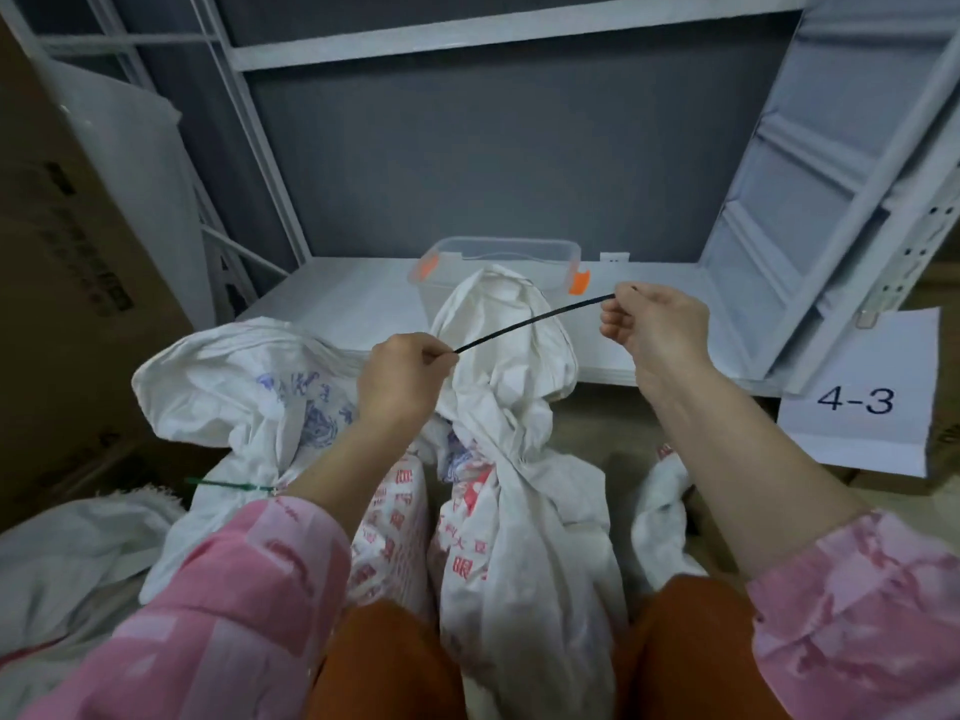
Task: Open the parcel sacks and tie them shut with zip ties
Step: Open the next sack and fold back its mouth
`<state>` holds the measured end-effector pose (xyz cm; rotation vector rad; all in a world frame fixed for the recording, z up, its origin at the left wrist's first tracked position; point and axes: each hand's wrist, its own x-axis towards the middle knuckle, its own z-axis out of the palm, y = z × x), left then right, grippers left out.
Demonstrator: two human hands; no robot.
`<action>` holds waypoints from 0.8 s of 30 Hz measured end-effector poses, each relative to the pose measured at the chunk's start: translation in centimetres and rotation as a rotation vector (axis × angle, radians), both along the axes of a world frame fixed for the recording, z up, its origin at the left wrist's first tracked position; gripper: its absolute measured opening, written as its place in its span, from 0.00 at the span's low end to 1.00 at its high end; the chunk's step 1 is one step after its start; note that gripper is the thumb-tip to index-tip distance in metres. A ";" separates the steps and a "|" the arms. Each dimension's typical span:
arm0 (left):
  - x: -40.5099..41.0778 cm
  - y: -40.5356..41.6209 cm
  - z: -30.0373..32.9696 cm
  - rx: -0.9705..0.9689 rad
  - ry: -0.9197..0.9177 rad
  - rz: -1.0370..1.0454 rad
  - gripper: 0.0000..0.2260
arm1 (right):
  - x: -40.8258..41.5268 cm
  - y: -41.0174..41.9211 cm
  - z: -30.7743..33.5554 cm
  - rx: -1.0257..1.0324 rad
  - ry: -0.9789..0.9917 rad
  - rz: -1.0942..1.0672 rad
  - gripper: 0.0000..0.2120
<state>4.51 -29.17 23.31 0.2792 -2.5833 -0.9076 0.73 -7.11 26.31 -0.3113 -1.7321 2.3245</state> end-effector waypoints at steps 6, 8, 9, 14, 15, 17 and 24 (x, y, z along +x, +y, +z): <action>-8.1 -1.4 0.3 0.127 0.012 0.109 0.08 | -8.3 -0.9 0.1 -0.003 -0.007 -0.033 0.07; -10.7 -1.1 -0.1 0.088 -0.005 0.108 0.10 | -11.4 -1.6 -0.4 -0.002 -0.029 -0.036 0.05; -11.9 -1.1 -0.4 0.070 -0.007 0.111 0.11 | -13.0 -2.0 -0.8 -0.004 -0.033 -0.032 0.04; -17.3 -2.0 -3.0 -0.018 -0.073 0.166 0.14 | -20.2 -3.5 -3.0 0.131 -0.052 0.005 0.07; -18.2 -2.3 -3.7 -0.047 -0.097 0.175 0.15 | -21.5 -3.7 -3.5 0.156 -0.056 0.012 0.07; -19.6 -2.9 -5.0 -0.094 -0.143 0.183 0.16 | -23.9 -4.2 -4.5 0.220 -0.064 0.029 0.06; -21.6 -4.0 -7.9 -0.166 -0.320 0.188 0.19 | -27.3 -4.9 -6.8 0.831 -0.056 0.260 0.22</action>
